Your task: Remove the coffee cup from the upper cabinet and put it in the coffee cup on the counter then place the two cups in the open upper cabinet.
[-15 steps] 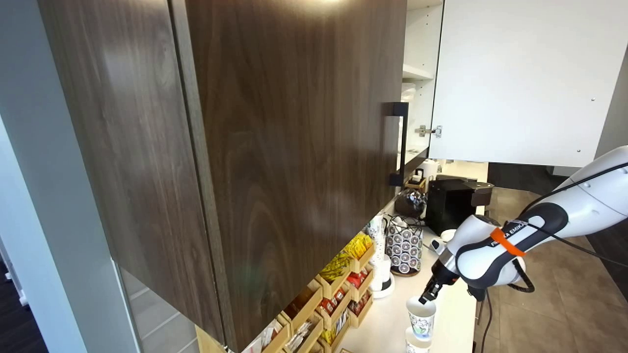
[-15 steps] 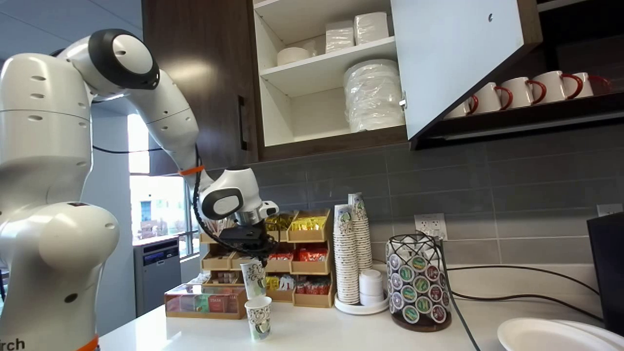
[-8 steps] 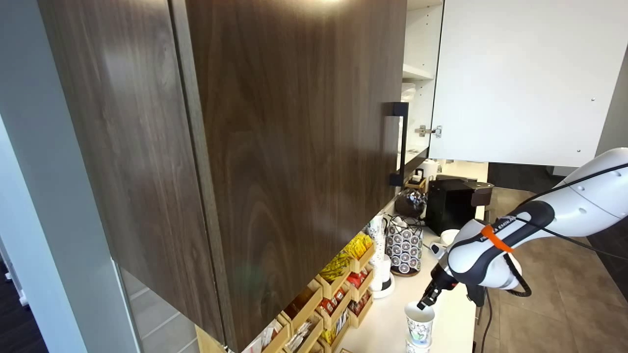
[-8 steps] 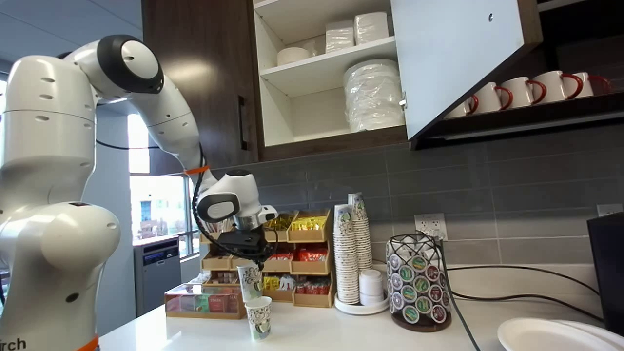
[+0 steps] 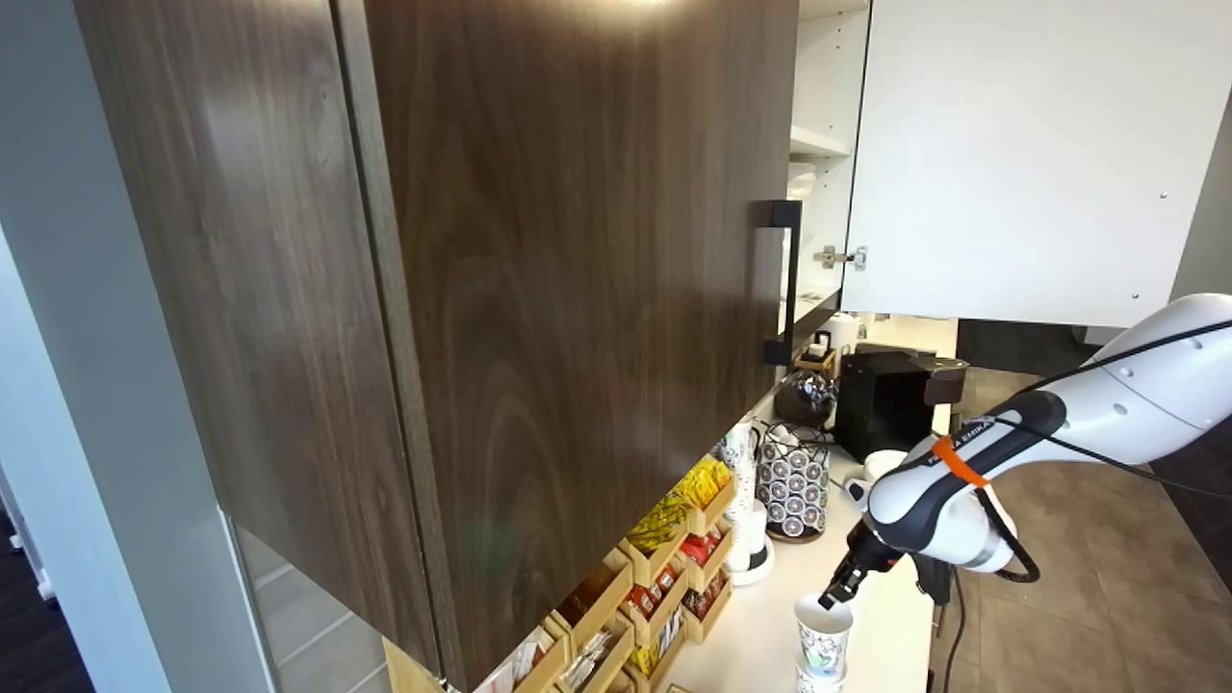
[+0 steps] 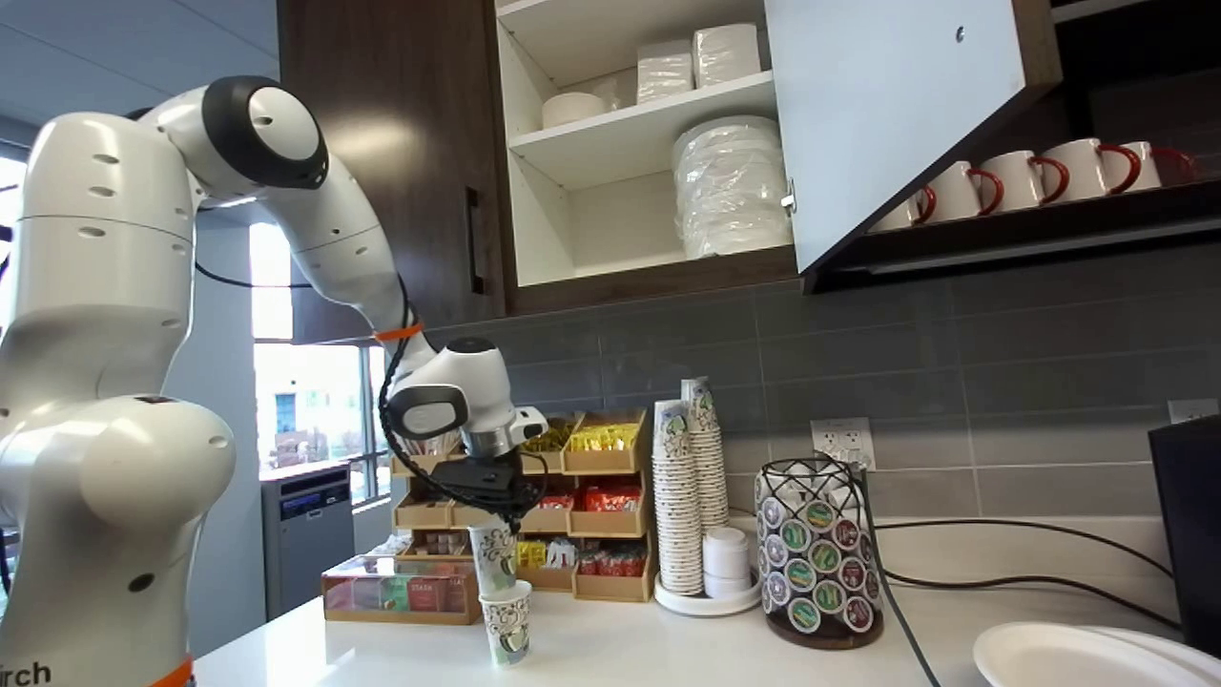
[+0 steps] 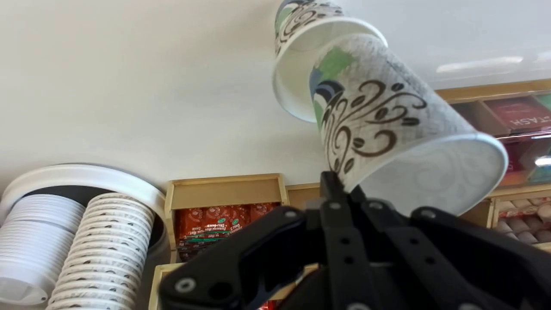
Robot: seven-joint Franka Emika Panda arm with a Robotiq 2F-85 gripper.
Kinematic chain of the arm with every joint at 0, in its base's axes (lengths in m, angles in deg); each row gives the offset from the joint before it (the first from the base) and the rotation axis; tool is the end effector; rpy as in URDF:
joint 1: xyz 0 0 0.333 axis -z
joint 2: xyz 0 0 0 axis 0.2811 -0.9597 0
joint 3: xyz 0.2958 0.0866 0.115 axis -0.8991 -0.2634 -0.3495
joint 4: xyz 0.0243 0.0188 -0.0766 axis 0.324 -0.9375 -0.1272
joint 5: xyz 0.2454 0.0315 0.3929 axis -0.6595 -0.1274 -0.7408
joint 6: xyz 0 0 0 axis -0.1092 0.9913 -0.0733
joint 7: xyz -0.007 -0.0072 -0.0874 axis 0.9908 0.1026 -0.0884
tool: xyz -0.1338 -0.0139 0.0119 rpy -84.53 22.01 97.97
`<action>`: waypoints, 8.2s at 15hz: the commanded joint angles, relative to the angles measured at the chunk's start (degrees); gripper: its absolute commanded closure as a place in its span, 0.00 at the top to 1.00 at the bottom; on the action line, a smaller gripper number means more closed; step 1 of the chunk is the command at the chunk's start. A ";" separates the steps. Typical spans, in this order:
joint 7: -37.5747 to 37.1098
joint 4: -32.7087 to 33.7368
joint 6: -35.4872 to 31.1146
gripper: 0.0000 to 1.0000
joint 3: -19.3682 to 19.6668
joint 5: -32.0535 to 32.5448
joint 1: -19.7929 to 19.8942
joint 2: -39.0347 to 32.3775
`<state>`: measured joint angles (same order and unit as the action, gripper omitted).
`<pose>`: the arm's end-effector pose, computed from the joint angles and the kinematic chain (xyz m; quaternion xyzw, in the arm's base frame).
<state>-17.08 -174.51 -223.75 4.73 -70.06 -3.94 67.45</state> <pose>0.4894 0.1549 0.2040 -0.9455 -0.2314 -0.2046 0.1026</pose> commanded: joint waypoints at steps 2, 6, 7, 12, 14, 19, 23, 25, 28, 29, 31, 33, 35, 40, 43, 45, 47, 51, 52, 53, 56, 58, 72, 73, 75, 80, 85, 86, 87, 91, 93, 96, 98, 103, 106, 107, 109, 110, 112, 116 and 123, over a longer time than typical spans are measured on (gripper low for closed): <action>5.32 1.20 -2.83 0.01 -0.50 -6.07 0.09 -1.55; 7.32 1.56 -1.72 0.01 -0.62 -8.20 0.03 -2.34; 7.42 1.53 -1.88 0.01 -0.63 -8.25 0.01 -2.66; 8.93 1.84 -0.75 0.29 -0.63 -9.26 0.31 -3.35; 8.56 1.83 -1.04 0.43 -0.57 -9.11 0.23 -3.46; 6.47 1.29 -0.76 0.56 -0.15 -6.85 -0.02 -2.79; 6.47 1.30 -0.61 0.65 -0.15 -6.83 -0.03 -2.79; 6.47 1.30 -0.61 0.65 -0.15 -6.83 -0.03 -2.79; 4.66 2.78 -2.32 0.97 0.08 -8.47 0.23 -6.44; 3.54 2.82 -3.23 1.00 0.21 -7.88 0.18 -7.36; 1.17 3.05 -3.56 1.00 0.60 -7.09 0.08 -9.00; -1.41 2.96 -3.75 1.00 1.18 -5.50 -0.30 -10.73; -2.62 3.45 -4.09 1.00 1.78 -4.65 -0.32 -12.63; -3.44 6.53 -3.72 1.00 1.07 -6.84 0.03 -16.12; -4.69 8.00 -3.67 1.00 1.19 -6.60 -0.23 -17.91; -5.75 8.50 -3.67 0.73 1.57 -6.07 -0.59 -19.07; -6.67 8.70 -3.89 0.70 1.92 -5.67 -0.86 -20.01; -7.95 8.93 -3.73 0.38 2.36 -5.50 -1.11 -20.90; -8.10 9.20 -3.49 0.31 2.10 -6.24 -0.71 -20.79; -8.25 9.24 -3.59 0.22 2.07 -6.45 -0.55 -20.60; -8.04 9.58 -2.75 0.01 1.35 -7.84 0.61 -19.35; -7.73 9.76 -2.63 0.00 1.09 -8.76 1.25 -18.54; -11.14 -0.39 -2.09 0.01 3.26 -6.21 4.23 8.90; -11.02 -1.13 -1.15 0.01 3.26 -5.48 4.53 10.98; -9.12 2.15 -2.55 0.05 3.19 -7.43 4.26 7.28; -9.69 0.71 -2.70 0.01 3.09 -6.09 4.35 10.42; -15.95 2.41 -1.66 0.01 2.18 5.20 8.33 13.52; -19.35 2.41 -1.23 0.01 1.39 10.74 10.64 13.92; -22.29 2.72 -0.39 0.01 1.10 15.48 12.29 14.75; -35.82 6.43 4.79 0.01 2.00 33.68 15.20 18.20; -40.15 9.76 10.45 0.01 2.10 38.24 15.30 20.01; -43.06 14.37 19.28 0.01 2.60 41.22 14.66 21.81; -41.94 13.99 17.43 0.05 3.22 40.37 13.74 21.26; -42.43 15.62 20.49 0.05 3.28 40.92 13.91 21.92; -42.33 16.34 20.96 0.01 3.46 41.05 13.98 21.97; -42.21 17.20 21.82 0.01 3.52 41.79 14.32 22.20; -41.58 18.79 22.93 0.01 4.11 41.74 14.26 22.60; -41.38 19.32 23.25 0.01 4.30 41.74 14.22 22.78; -41.21 20.14 23.93 0.01 4.50 42.21 14.41 22.90; -40.55 22.89 28.28 0.01 4.97 42.36 14.37 23.11; -36.44 30.00 39.80 0.01 6.22 41.79 14.10 23.88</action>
<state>-55.22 -147.60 -189.85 9.90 -28.92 10.75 90.71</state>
